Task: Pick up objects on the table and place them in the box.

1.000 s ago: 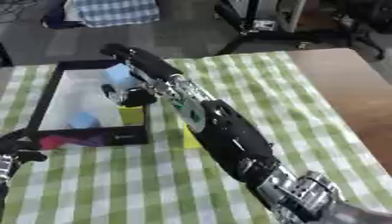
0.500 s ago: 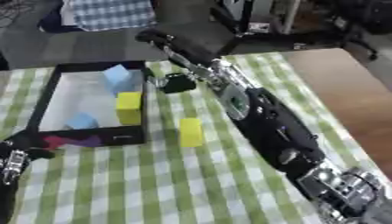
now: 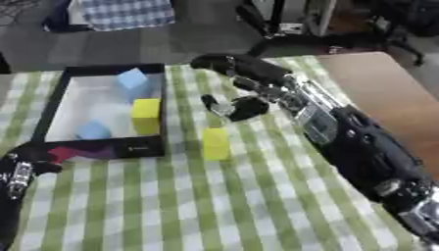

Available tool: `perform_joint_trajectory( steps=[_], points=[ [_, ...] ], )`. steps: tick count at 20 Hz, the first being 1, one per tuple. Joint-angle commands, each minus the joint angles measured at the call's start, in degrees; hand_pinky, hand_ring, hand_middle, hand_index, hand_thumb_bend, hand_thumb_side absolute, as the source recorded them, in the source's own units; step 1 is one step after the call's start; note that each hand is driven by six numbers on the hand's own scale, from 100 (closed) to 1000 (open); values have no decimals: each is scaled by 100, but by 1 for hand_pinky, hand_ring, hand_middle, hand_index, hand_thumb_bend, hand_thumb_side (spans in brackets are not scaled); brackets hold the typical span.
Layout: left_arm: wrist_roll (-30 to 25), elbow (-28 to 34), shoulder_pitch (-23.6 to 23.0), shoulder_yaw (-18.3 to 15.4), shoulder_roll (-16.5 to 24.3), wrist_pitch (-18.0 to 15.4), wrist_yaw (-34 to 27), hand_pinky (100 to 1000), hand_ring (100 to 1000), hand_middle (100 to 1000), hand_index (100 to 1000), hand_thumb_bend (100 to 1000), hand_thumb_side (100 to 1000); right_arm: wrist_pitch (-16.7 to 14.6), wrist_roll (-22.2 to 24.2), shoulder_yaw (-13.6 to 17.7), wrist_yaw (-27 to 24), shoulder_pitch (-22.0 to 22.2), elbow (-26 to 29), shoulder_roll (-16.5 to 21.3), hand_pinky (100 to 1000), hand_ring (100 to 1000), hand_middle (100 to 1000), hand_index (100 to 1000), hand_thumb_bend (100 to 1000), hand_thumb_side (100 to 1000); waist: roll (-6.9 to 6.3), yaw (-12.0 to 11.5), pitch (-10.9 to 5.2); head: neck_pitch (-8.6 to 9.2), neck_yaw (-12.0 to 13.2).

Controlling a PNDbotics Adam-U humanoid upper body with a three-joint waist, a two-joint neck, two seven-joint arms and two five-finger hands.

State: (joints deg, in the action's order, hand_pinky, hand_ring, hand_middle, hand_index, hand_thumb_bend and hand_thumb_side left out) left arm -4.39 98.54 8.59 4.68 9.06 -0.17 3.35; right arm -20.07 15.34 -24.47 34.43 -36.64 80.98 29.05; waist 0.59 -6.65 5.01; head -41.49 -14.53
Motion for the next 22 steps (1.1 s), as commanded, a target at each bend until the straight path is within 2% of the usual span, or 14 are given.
perform_joint_trajectory(
  steps=[1, 5, 9, 12, 13, 14, 15, 22],
  points=[
    [23, 65, 34, -34, 108, -6, 24, 789, 577, 588, 833, 100, 776, 126, 316, -184, -346, -50, 115, 246, 954, 934, 953, 999, 100, 794, 67, 9, -173, -18, 1],
    [22, 67, 36, -34, 97, -5, 19, 789, 577, 588, 833, 100, 776, 397, 679, -266, -584, -105, -137, 197, 959, 947, 962, 1000, 132, 780, 52, 7, -179, -36, 6],
    [19, 66, 34, -32, 88, -4, 13, 789, 578, 588, 833, 100, 776, 506, 1071, -154, -267, -179, -521, 38, 962, 955, 968, 1000, 175, 776, 42, 13, -184, -39, 7],
    [17, 65, 28, -33, 87, -4, 13, 789, 578, 588, 833, 100, 776, 478, 1370, -46, 28, -195, -745, -57, 959, 956, 968, 1000, 206, 774, 40, 18, -184, -45, 6],
    [16, 65, 28, -32, 87, -4, 12, 789, 578, 588, 833, 100, 776, 464, 1463, -25, 120, -197, -801, -79, 958, 955, 966, 1000, 231, 740, 39, 18, -182, -46, 6],
    [14, 64, 28, -31, 86, -5, 11, 789, 579, 588, 833, 100, 776, 445, 1540, -9, 216, -195, -854, -105, 958, 955, 967, 1000, 212, 781, 37, 18, -181, -46, 6],
    [13, 65, 30, -31, 85, -5, 12, 789, 579, 588, 833, 100, 776, 417, 1590, 2, 315, -189, -899, -134, 956, 953, 965, 1000, 213, 781, 34, 18, -180, -47, 8],
    [10, 64, 24, -30, 84, -2, 16, 789, 580, 588, 833, 100, 777, 222, 1581, 16, 670, -173, -1011, -289, 946, 940, 943, 1000, 215, 766, 26, 23, -171, -52, -4]
  ],
)
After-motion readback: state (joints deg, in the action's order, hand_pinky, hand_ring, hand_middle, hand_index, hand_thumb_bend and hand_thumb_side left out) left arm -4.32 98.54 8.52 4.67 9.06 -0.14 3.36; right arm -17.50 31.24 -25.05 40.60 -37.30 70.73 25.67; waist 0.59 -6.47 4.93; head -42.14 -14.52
